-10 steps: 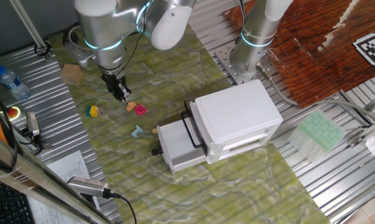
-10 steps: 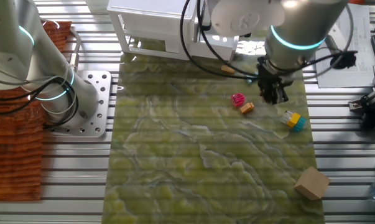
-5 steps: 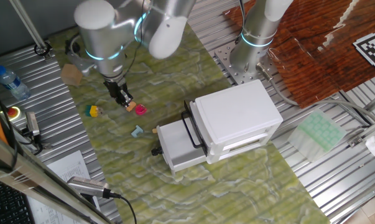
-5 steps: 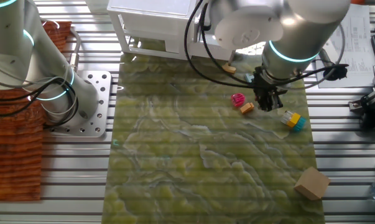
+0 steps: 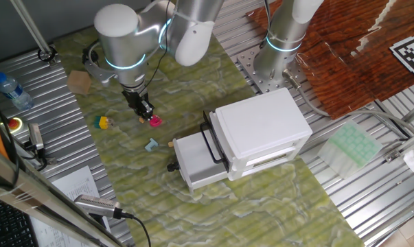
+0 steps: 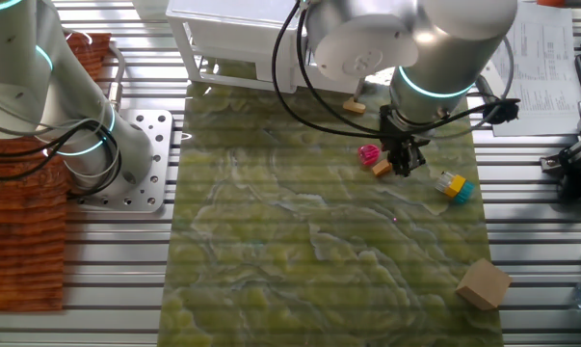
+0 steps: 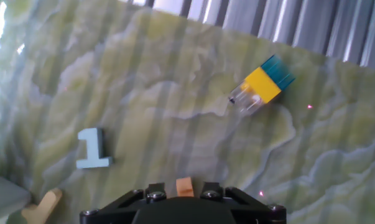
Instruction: Put things in the drawer
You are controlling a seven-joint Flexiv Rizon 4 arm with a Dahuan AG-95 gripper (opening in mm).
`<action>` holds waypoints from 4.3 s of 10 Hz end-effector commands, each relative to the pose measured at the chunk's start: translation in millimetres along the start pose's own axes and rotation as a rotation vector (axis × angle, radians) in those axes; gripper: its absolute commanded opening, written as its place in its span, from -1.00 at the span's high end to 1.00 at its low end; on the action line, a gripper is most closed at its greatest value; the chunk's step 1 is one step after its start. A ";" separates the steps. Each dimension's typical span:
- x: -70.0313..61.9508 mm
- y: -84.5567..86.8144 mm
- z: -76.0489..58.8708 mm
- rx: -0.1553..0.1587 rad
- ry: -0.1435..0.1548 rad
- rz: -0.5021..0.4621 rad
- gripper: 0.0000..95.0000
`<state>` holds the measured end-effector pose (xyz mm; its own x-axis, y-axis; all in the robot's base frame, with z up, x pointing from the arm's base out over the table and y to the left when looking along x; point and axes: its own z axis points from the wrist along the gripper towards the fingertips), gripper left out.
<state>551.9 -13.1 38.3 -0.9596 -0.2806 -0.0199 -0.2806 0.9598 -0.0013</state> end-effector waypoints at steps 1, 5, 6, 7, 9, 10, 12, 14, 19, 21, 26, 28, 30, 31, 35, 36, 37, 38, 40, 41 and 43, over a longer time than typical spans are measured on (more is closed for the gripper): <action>0.9 -0.6 0.9 0.006 0.002 0.005 0.60; 2.3 -0.6 7.5 0.011 0.002 0.002 0.60; 2.4 -0.7 7.9 0.011 0.002 0.003 0.60; 2.7 -1.6 7.7 0.013 0.003 -0.001 0.60; 4.4 -1.6 8.7 0.011 0.009 -0.003 0.60; 5.5 -1.4 9.7 0.012 0.009 -0.002 0.60; 6.4 -1.4 10.6 0.015 0.009 0.000 0.60; 6.8 -1.3 10.8 0.027 0.014 -0.002 1.00; 6.9 -1.3 10.8 0.027 0.014 -0.007 1.00; 6.9 -1.3 10.8 0.027 0.014 -0.007 1.00; 6.9 -1.3 10.8 0.027 0.014 -0.007 1.00; 6.9 -1.3 10.8 0.027 0.014 -0.007 1.00; 6.9 -1.3 10.8 0.027 0.014 -0.007 1.00; 6.9 -1.3 10.8 0.027 0.014 -0.007 1.00; -2.6 7.6 -113.3 -0.006 0.063 0.003 1.00; -2.7 7.5 -113.0 -0.006 0.063 0.002 1.00; -2.7 7.3 -112.4 -0.006 0.063 0.001 1.00; -2.6 7.0 -111.4 -0.007 0.062 0.002 1.00; -2.5 7.3 -112.2 -0.009 0.058 0.004 1.00; -2.4 7.5 -112.9 -0.011 0.058 0.005 1.00; -2.4 9.2 -114.9 -0.013 0.058 0.012 1.00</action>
<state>550.6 -3.0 154.6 -0.9628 -0.2675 0.0379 -0.2671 0.9636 0.0133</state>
